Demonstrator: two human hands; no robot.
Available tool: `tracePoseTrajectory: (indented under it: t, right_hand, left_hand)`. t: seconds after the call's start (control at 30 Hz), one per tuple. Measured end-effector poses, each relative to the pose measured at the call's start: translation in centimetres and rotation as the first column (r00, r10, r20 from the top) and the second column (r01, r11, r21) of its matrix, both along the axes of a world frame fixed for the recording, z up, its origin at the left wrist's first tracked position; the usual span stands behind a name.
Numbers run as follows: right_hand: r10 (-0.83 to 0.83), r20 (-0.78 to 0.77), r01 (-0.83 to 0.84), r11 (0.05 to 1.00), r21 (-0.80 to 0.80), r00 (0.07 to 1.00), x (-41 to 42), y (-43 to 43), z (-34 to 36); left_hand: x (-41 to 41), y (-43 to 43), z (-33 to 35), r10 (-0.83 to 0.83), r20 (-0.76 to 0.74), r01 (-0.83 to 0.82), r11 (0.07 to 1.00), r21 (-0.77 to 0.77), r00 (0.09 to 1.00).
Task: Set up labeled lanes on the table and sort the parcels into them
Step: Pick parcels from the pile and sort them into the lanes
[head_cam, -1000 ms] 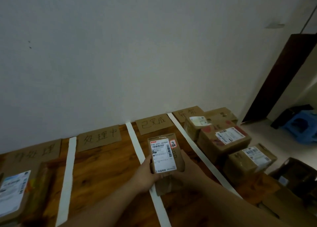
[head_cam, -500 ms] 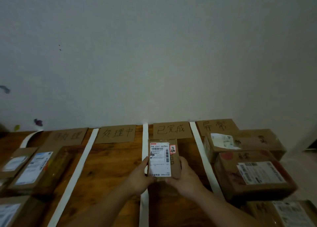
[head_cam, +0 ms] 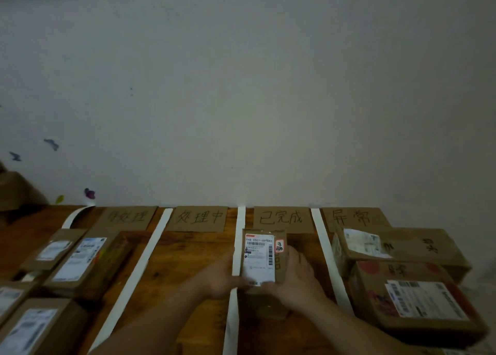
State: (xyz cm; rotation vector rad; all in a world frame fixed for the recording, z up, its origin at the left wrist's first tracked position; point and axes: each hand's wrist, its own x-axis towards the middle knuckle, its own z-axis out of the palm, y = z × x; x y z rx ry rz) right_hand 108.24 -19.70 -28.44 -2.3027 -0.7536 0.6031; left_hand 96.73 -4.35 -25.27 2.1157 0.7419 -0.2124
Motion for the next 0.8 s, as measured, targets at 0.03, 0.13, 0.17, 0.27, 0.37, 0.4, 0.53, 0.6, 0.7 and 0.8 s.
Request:
tracePoseTrajectory:
  t: [0.03, 0.13, 0.17, 0.27, 0.37, 0.4, 0.53, 0.6, 0.7, 0.8]
  right_hand:
    - [0.009, 0.06, -0.008, 1.0, -0.01, 0.998, -0.1, 0.6, 0.9]
    - [0.09, 0.18, -0.081, 0.995, -0.055, 0.98, -1.4, 3.7, 3.7]
    - [0.126, 0.206, -0.114, 0.991, -0.072, 0.97, -2.2, 5.1, 4.6]
    - [0.236, 0.239, -0.224, 0.971, -0.079, 0.942, -6.5, 10.2, 7.1]
    - [0.326, 0.249, -0.311, 0.945, -0.097, 0.912, -12.8, 15.6, 8.4]
    - [0.345, 0.233, -0.332, 0.939, -0.094, 0.909, -15.3, 17.4, 8.6]
    - [0.426, 0.212, -0.415, 0.905, -0.097, 0.879, -24.8, 24.3, 9.5]
    - [0.469, 0.189, -0.461, 0.883, -0.086, 0.863, -28.9, 27.4, 10.2]
    - [0.527, 0.211, -0.518, 0.849, -0.1, 0.823, -34.2, 31.8, 11.2]
    - [0.577, 0.272, -0.574, 0.813, -0.098, 0.77, -38.4, 36.4, 12.0]
  left_hand:
    - [-0.5, 0.8, 1.0, 0.005, 0.007, -0.005, 0.999, 0.046, 1.0]
    - [-3.5, 4.3, 3.5, 0.063, 0.024, -0.066, 0.988, 0.141, 0.998]
    - [-5.0, 5.6, 4.3, 0.078, 0.04, -0.083, 0.986, 0.141, 0.996]
    - [-11.2, 9.8, 6.1, 0.1, 0.081, -0.114, 0.975, 0.191, 0.992]
    - [-19.2, 14.0, 7.2, 0.101, 0.094, -0.125, 0.944, 0.306, 0.99]
    - [-22.3, 15.5, 7.5, 0.119, 0.089, -0.141, 0.937, 0.32, 0.989]
    - [-34.2, 21.3, 8.4, 0.26, 0.041, -0.257, 0.894, 0.366, 0.965]
    - [-39.6, 24.1, 9.1, 0.315, 0.015, -0.295, 0.869, 0.397, 0.949]
    - [-46.7, 27.8, 10.2, 0.431, -0.005, -0.396, 0.835, 0.381, 0.903]
    - [-52.1, 31.2, 11.2, 0.53, 0.016, -0.503, 0.794, 0.342, 0.848]
